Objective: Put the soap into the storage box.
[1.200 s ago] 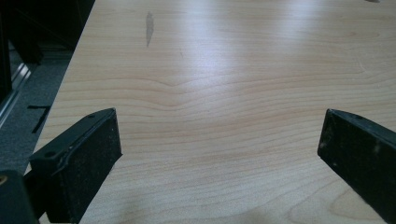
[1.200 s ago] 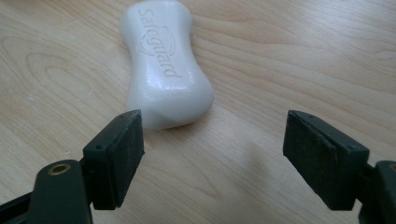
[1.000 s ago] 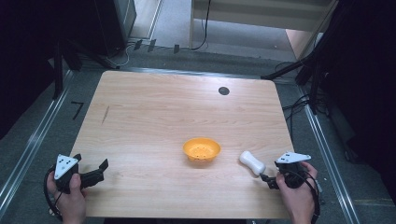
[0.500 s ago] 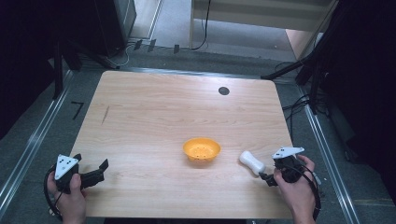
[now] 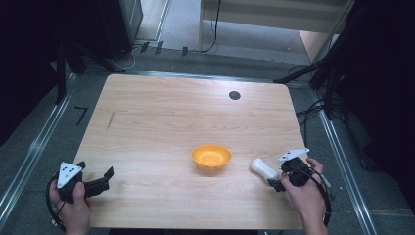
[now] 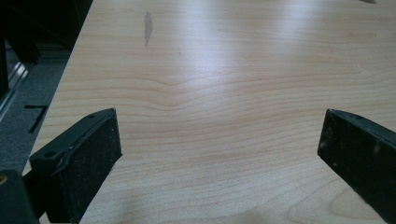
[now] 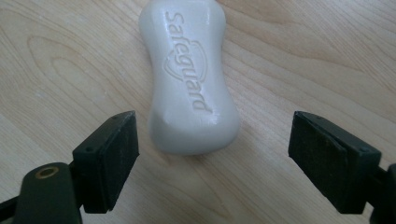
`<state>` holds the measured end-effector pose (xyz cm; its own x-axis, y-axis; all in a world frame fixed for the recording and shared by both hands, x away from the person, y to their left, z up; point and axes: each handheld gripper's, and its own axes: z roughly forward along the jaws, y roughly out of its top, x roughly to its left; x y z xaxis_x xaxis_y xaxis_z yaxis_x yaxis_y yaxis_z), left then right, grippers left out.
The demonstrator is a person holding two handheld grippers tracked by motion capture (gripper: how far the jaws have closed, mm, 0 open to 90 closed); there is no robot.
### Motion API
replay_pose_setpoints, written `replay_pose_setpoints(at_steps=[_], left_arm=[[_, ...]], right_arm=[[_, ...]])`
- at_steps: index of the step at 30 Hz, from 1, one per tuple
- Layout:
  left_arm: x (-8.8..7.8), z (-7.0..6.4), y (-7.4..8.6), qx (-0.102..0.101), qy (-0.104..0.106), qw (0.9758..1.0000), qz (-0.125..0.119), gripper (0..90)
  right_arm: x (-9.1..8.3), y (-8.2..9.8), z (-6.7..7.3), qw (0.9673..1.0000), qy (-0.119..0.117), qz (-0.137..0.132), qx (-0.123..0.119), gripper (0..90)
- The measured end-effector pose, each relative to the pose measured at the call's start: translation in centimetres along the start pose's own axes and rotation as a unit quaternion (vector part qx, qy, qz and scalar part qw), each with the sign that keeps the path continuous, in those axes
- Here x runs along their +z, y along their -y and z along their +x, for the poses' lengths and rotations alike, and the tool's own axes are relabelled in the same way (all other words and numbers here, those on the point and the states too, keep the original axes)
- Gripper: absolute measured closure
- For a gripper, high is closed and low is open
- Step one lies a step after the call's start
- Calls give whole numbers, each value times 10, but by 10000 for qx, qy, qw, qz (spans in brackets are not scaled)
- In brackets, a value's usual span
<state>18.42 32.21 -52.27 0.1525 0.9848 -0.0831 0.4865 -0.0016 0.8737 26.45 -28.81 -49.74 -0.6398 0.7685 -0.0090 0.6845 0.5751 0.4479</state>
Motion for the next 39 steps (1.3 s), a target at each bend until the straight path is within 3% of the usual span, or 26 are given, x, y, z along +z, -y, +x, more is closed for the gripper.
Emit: replay_pose_setpoints(at_steps=[7,23,39], left_arm=[[0,1,0,-24,2,10000,13,0],[0,1,0,-56,11,10000,25,0],[1,1,0,-88,27,10000,38,0]], right_arm=[[5,-12,1,9997,-120,193,49,169],[17,-31,3,9993,-103,354,107,212],[28,-41,4,9979,-230,573,185,281]])
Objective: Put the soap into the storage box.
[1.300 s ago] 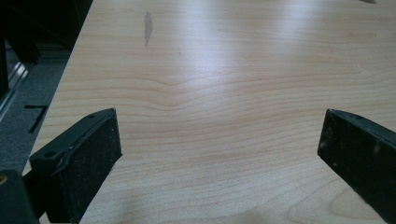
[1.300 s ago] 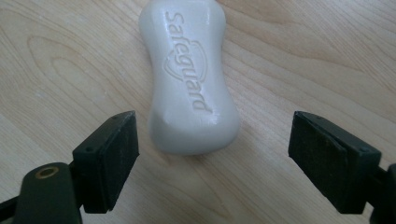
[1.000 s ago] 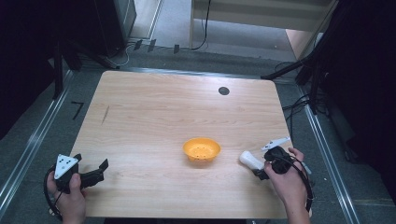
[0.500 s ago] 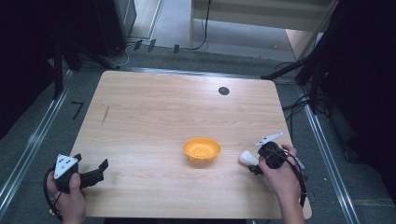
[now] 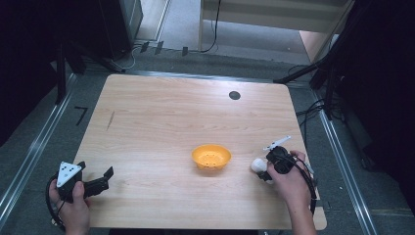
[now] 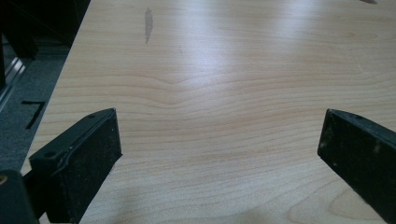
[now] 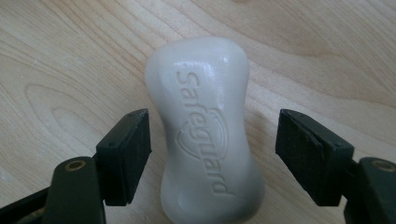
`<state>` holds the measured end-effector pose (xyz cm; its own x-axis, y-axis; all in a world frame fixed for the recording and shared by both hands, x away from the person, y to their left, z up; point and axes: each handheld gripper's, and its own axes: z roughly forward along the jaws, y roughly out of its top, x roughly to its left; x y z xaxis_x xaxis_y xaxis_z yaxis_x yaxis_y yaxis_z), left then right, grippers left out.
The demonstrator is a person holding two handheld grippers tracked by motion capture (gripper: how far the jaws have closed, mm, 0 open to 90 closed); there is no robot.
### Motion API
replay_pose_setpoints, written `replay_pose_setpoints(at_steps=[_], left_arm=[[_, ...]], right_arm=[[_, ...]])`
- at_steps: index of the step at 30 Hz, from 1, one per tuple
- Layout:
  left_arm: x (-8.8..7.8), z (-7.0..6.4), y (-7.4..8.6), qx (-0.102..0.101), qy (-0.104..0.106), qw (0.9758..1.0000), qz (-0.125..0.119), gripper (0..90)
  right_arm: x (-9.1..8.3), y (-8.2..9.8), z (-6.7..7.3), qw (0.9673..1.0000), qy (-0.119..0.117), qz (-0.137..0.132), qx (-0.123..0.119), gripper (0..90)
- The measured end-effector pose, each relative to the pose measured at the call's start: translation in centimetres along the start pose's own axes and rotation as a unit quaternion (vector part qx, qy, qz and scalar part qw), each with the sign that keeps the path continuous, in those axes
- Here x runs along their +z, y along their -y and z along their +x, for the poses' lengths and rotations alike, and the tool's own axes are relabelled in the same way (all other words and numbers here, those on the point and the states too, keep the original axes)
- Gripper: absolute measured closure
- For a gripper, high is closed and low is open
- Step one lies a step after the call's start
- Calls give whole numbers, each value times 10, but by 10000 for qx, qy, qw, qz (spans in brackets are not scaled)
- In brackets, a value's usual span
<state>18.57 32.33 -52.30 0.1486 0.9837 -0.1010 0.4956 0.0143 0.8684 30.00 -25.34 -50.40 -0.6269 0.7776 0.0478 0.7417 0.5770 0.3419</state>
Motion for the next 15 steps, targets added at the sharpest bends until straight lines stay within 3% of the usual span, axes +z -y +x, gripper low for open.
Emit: replay_pose_setpoints(at_steps=[15], left_arm=[[0,0,0,0,-2,10000,21,0]], right_arm=[[10,-1,0,9998,96,198,10,346]])
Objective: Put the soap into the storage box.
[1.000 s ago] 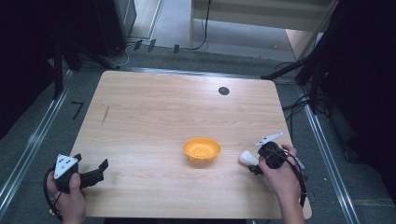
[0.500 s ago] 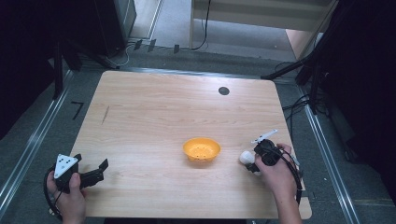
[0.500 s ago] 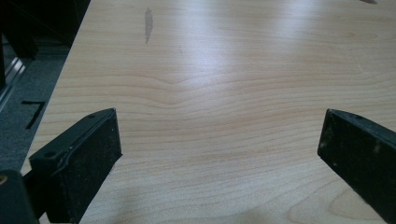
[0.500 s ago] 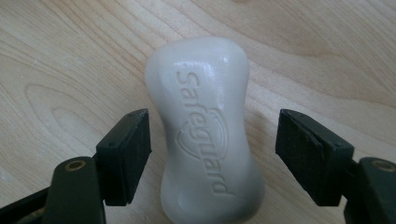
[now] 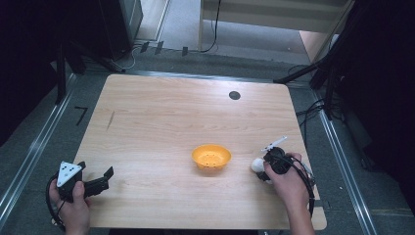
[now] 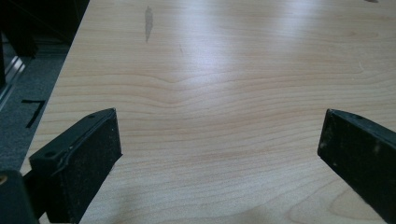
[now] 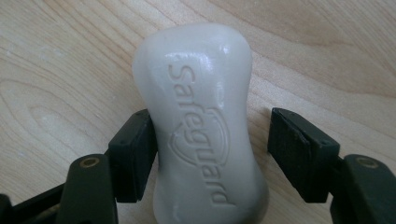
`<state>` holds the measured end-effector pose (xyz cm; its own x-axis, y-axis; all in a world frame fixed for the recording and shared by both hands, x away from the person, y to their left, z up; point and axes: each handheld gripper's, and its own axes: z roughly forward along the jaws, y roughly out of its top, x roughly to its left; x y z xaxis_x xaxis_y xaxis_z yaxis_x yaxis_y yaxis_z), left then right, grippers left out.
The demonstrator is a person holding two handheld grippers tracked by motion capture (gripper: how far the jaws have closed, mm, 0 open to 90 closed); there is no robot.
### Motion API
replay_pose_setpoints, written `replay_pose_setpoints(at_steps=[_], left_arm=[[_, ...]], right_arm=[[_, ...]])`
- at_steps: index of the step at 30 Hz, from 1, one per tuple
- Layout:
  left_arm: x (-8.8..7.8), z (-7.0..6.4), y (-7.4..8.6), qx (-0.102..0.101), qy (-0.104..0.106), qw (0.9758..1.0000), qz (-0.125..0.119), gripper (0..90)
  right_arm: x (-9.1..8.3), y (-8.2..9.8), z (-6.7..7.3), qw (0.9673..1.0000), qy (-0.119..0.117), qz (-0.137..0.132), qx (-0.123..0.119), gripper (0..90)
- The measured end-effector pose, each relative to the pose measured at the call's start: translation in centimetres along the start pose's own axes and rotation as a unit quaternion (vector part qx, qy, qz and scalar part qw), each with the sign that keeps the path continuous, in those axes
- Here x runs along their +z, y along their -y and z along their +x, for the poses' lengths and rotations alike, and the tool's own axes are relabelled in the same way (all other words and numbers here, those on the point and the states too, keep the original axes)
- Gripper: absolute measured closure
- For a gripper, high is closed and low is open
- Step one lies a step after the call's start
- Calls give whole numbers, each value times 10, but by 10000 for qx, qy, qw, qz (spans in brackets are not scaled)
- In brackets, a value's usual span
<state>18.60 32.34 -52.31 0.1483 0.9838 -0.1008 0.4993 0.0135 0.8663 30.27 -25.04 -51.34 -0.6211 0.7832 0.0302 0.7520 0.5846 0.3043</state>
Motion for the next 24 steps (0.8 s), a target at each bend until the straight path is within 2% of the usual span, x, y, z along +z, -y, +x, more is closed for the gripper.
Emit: replay_pose_setpoints(at_steps=[7,13,24], left_arm=[[0,0,0,-1,-9,10000,-2,0],[0,0,0,10,-6,10000,2,0],[0,0,0,6,-5,10000,3,0]], right_arm=[[-2,0,3,9999,-32,-37,-108,480],[-2,6,3,9995,-25,-291,-116,486],[-2,6,3,9994,-38,-312,-110,502]])
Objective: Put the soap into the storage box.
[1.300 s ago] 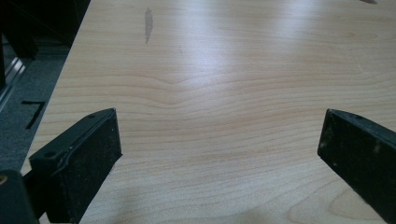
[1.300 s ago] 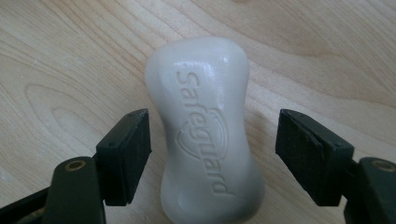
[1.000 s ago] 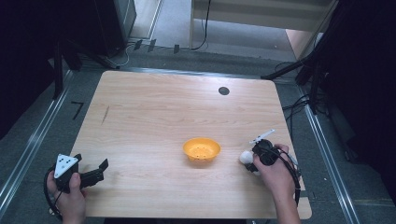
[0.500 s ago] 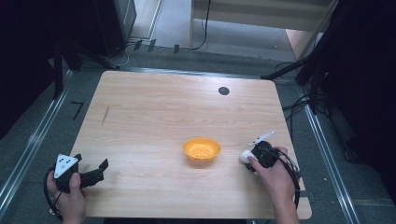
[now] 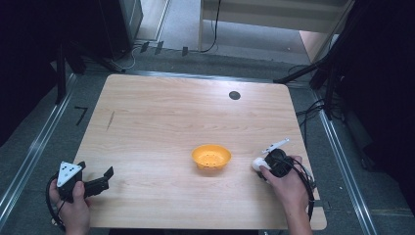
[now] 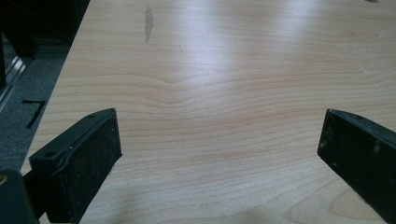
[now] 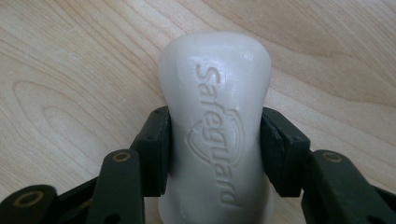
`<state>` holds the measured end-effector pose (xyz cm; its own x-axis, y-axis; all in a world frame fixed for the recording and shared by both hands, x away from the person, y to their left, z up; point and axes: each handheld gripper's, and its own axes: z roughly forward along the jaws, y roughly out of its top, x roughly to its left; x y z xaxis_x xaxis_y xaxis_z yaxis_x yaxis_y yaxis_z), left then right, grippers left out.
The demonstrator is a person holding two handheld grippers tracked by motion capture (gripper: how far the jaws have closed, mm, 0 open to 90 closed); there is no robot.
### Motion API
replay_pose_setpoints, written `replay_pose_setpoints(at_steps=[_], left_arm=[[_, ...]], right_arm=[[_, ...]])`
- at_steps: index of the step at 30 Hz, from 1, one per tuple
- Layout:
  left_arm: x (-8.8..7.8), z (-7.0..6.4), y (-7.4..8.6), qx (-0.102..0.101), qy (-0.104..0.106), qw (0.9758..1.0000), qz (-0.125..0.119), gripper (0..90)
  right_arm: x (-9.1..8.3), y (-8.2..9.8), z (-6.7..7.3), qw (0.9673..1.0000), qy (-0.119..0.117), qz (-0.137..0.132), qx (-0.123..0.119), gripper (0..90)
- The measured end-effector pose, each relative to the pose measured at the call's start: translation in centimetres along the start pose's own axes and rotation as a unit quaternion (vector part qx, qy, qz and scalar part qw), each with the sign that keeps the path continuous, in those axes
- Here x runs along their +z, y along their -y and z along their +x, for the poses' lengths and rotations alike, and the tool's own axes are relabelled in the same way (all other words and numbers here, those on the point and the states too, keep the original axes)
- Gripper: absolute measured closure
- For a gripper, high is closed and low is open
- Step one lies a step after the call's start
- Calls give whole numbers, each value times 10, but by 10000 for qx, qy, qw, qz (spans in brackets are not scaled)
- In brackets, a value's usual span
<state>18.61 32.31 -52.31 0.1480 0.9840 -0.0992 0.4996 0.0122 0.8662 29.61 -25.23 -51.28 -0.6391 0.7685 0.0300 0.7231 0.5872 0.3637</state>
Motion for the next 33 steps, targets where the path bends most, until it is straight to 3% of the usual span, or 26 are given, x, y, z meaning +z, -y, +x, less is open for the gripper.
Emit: replay_pose_setpoints(at_steps=[12,33], left_arm=[[0,0,0,-5,0,10000,6,0],[0,0,0,-7,4,10000,14,0]], right_arm=[[-1,-4,4,9993,78,33,-368,506],[-17,-26,9,9956,-25,26,-934,506]])
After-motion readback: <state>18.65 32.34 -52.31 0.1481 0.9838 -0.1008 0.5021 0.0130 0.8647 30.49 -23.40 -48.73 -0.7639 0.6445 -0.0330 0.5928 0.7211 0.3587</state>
